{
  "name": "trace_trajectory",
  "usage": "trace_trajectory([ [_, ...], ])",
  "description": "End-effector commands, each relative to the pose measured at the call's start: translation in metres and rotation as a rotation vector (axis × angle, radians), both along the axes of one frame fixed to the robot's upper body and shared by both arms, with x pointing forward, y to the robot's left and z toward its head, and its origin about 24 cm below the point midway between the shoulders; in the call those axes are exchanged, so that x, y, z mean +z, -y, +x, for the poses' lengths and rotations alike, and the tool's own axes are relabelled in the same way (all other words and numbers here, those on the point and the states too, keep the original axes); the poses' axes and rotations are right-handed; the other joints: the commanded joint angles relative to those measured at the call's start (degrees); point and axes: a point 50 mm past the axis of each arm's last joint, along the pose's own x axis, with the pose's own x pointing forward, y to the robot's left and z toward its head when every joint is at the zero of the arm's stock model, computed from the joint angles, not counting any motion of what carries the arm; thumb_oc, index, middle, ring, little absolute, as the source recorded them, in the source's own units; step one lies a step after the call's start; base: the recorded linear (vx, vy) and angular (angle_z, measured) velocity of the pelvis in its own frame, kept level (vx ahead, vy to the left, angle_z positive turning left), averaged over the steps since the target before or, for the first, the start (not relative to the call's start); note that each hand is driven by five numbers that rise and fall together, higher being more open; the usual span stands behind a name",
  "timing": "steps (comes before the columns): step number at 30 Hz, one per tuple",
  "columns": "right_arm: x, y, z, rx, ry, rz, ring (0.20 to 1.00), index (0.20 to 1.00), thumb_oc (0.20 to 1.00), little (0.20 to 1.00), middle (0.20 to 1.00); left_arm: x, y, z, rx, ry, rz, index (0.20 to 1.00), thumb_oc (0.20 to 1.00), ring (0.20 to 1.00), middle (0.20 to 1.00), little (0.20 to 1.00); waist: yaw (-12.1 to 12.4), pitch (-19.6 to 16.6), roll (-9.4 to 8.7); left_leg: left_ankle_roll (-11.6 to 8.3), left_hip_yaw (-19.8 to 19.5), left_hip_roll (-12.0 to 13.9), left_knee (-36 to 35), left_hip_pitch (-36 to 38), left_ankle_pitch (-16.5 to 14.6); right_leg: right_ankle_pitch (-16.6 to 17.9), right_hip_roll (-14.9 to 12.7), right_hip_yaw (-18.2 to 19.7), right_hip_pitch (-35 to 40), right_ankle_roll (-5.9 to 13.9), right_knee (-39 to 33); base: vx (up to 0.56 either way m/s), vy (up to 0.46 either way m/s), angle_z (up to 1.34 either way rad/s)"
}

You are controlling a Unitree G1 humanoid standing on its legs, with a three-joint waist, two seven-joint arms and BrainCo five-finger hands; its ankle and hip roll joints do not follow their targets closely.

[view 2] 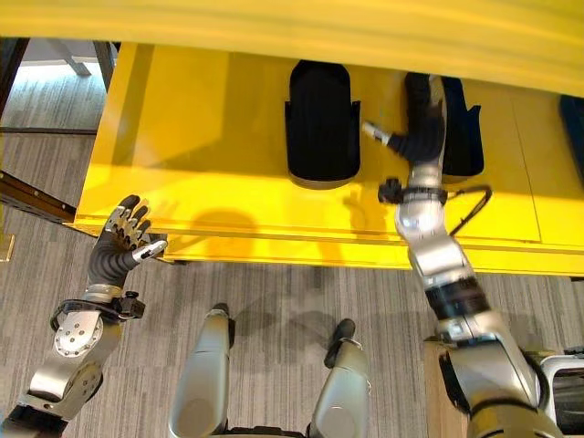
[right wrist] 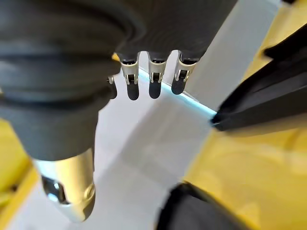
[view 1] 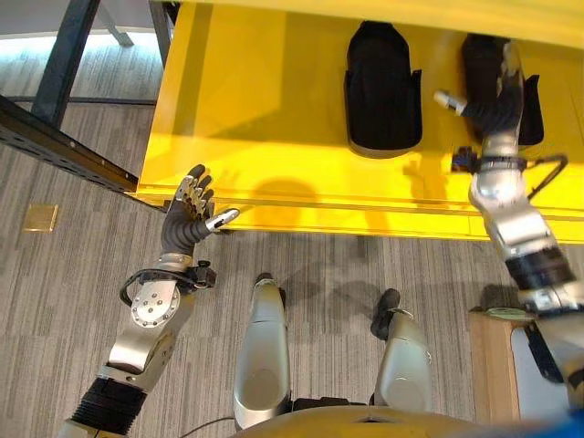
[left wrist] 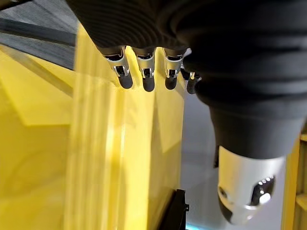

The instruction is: Move parts from the plastic box to the shelf.

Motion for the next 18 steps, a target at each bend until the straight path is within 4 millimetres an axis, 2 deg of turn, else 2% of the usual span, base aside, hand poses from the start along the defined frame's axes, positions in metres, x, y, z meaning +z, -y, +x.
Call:
trace_trajectory([
  [1,0.030,-0.004,-0.009,-0.023,0.158,-0.159,1.000,1.000,1.000,1.000,1.000,0.014,0.003,-0.005,-0.020,0.094,0.048,1.000,1.000,1.000,1.000,1.000,0.11,-1.94,0.55,0.22,-1.41,0.14,-4.98,-2.98,7.88,-6.49,-0.71,0.61,5.93,-0.89,6.01,0.00,-0.032,-0.01],
  [2,0.018,-0.008,-0.015,-0.021,0.136,-0.206,1.000,1.000,1.000,1.000,1.000,0.012,0.004,-0.006,-0.015,0.092,0.052,1.000,1.000,1.000,1.000,1.000,-0.07,-1.97,0.81,0.21,-1.29,0.19,-5.17,-2.81,7.95,-6.32,-0.73,0.67,6.13,-0.74,5.60,0.00,0.000,0.00],
  [4,0.012,-0.012,-0.019,-0.014,0.131,-0.223,1.000,1.000,1.000,1.000,1.000,0.011,0.005,-0.006,-0.014,0.094,0.059,1.000,1.000,1.000,1.000,1.000,-0.18,-2.14,0.87,0.22,-1.33,0.28,-5.33,-2.69,7.99,-6.27,-0.69,0.75,6.26,-0.67,5.39,0.01,-0.021,-0.05],
  [5,0.003,-0.023,-0.023,0.010,0.122,-0.258,1.000,1.000,1.000,1.000,1.000,0.009,0.007,-0.007,-0.008,0.095,0.056,1.000,1.000,1.000,1.000,1.000,-0.41,-2.09,0.92,0.21,-1.15,0.39,-5.40,-2.57,8.10,-6.05,-0.65,1.06,6.27,-0.56,5.06,0.00,-0.014,-0.05],
  [8,-0.007,-0.034,-0.026,0.009,0.116,-0.347,1.000,1.000,1.000,1.000,1.000,0.008,0.009,-0.008,0.001,0.102,0.060,1.000,1.000,1.000,1.000,1.000,-0.63,-2.30,1.02,0.18,-0.87,0.66,-5.69,-2.33,8.13,-5.89,-0.57,1.28,6.29,-0.41,4.62,0.01,-0.004,-0.04],
  [14,-0.024,-0.050,-0.023,-0.056,0.109,-0.640,1.000,1.000,1.000,1.000,1.000,0.009,0.011,-0.008,0.029,0.127,0.073,1.000,1.000,1.000,1.000,1.000,-1.20,-2.66,0.71,0.18,-0.73,0.54,-6.15,-2.80,8.62,-5.03,-0.61,1.59,5.99,-0.26,3.97,0.00,0.002,0.00],
  [16,-0.038,-0.063,-0.017,-0.049,0.070,-0.741,1.000,1.000,1.000,1.000,1.000,0.010,0.013,-0.006,0.044,0.140,0.073,1.000,1.000,1.000,1.000,1.000,-1.12,-2.60,0.59,0.00,-0.72,0.55,-5.55,-2.99,7.93,-5.45,-0.65,1.76,5.90,-0.26,4.25,0.00,0.000,0.00],
  [17,-0.038,-0.064,-0.017,-0.050,0.072,-0.741,1.000,1.000,1.000,1.000,1.000,0.010,0.013,-0.006,0.045,0.141,0.074,1.000,1.000,1.000,1.000,1.000,-1.20,-2.64,0.57,0.08,-0.74,0.46,-5.74,-3.16,8.36,-5.11,-0.68,1.73,5.74,-0.30,4.10,0.00,0.000,0.00],
  [18,-0.047,-0.067,-0.014,-0.052,0.043,-0.774,1.000,1.000,1.000,1.000,1.000,0.010,0.014,-0.006,0.051,0.146,0.071,1.000,1.000,1.000,1.000,1.000,-1.13,-2.62,0.52,0.08,-0.77,0.39,-5.66,-3.34,8.30,-5.16,-0.73,1.80,5.62,-0.36,4.21,0.00,0.000,0.00],
])
